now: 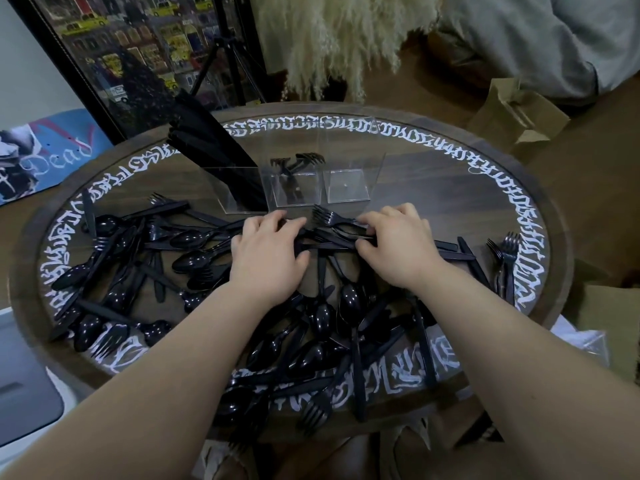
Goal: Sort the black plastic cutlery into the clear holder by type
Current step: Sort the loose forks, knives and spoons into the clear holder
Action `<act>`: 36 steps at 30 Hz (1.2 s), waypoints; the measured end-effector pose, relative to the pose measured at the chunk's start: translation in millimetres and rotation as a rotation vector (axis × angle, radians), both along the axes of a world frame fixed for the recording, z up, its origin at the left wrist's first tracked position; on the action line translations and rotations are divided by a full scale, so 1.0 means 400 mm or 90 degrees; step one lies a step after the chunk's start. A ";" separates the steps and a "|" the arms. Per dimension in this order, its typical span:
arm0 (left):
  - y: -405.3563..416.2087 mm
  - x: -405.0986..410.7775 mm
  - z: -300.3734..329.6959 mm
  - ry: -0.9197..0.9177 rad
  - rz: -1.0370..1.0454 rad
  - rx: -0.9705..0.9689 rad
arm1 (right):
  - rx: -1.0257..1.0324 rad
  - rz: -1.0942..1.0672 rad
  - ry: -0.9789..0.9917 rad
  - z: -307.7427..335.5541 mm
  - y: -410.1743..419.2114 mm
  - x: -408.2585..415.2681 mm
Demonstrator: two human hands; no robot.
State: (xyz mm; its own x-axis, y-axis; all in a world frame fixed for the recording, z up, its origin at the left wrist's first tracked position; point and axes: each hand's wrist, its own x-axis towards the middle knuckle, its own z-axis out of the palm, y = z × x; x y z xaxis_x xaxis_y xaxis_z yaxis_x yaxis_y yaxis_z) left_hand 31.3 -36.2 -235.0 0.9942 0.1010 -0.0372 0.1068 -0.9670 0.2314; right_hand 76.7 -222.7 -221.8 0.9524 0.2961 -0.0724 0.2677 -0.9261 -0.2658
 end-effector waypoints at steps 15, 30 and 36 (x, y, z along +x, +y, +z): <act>0.010 -0.012 0.011 -0.015 0.042 -0.004 | 0.004 -0.039 0.057 -0.012 0.012 0.023; -0.004 -0.016 0.043 -0.106 0.028 -0.086 | 0.385 -0.035 -0.032 0.036 0.018 0.012; -0.013 -0.025 0.066 -0.124 0.034 -0.212 | 0.504 -0.004 0.042 0.057 0.050 -0.011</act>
State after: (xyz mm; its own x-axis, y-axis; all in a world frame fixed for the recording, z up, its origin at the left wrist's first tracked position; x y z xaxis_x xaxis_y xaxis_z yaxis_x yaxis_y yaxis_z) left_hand 21.4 -41.5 -208.5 0.9795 0.1670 0.1123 0.0781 -0.8298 0.5526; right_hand 72.3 -202.8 -199.0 0.9555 0.2770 0.1012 0.2235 -0.4563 -0.8613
